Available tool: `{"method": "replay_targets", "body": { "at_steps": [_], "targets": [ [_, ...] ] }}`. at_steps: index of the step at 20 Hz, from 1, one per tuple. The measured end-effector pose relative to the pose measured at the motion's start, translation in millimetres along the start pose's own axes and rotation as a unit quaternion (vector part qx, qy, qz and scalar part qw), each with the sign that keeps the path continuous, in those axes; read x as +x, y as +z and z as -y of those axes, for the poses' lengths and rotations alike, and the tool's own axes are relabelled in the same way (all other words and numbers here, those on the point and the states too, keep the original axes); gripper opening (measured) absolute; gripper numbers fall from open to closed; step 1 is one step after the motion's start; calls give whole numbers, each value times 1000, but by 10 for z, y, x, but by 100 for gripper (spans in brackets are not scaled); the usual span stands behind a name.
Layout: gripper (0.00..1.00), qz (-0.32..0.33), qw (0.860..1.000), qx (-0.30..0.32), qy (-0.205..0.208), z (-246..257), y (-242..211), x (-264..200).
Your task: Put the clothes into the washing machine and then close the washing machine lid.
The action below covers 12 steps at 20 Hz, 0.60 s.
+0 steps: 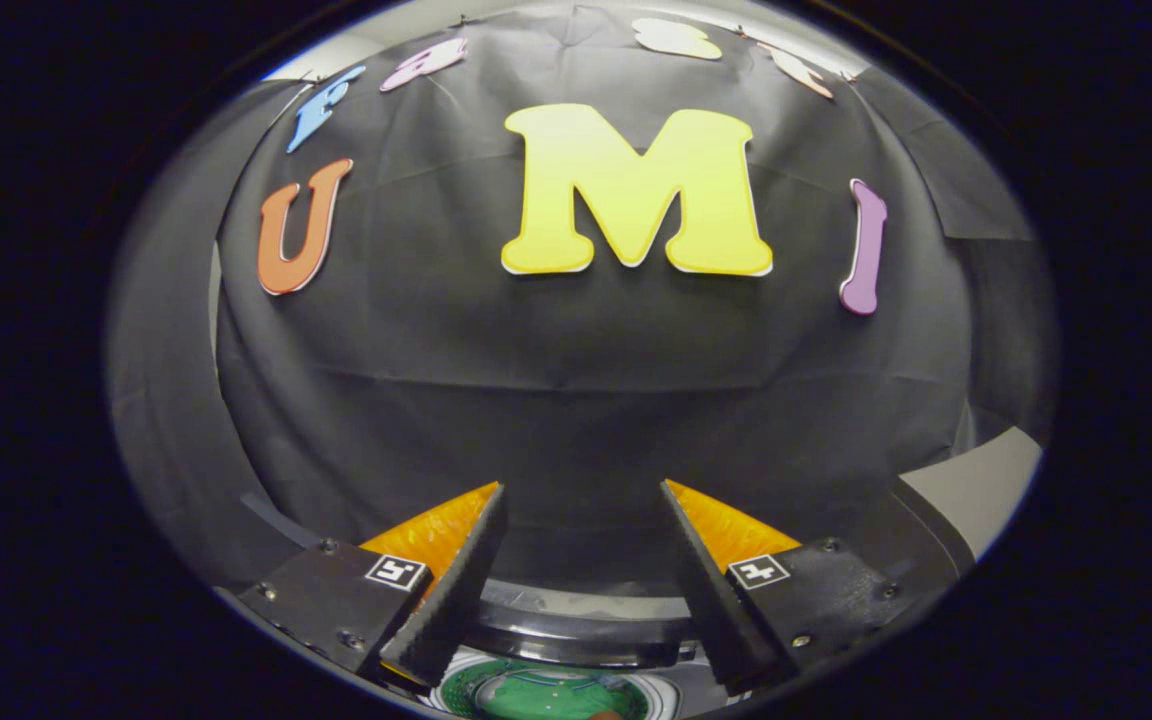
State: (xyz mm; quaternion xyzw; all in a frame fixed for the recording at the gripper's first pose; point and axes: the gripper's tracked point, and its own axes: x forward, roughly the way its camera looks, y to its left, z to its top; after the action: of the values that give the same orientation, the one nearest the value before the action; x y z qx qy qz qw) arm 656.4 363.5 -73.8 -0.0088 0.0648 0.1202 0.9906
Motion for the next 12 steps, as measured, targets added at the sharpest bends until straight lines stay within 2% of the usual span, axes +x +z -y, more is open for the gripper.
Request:
{"method": "replay_targets", "body": {
  "at_steps": [5,12],
  "targets": [
    [95,-26,1000,4,-1,-8,-155,-170],
    [95,-111,993,25,9,-91,-534,-611]
  ]
}}
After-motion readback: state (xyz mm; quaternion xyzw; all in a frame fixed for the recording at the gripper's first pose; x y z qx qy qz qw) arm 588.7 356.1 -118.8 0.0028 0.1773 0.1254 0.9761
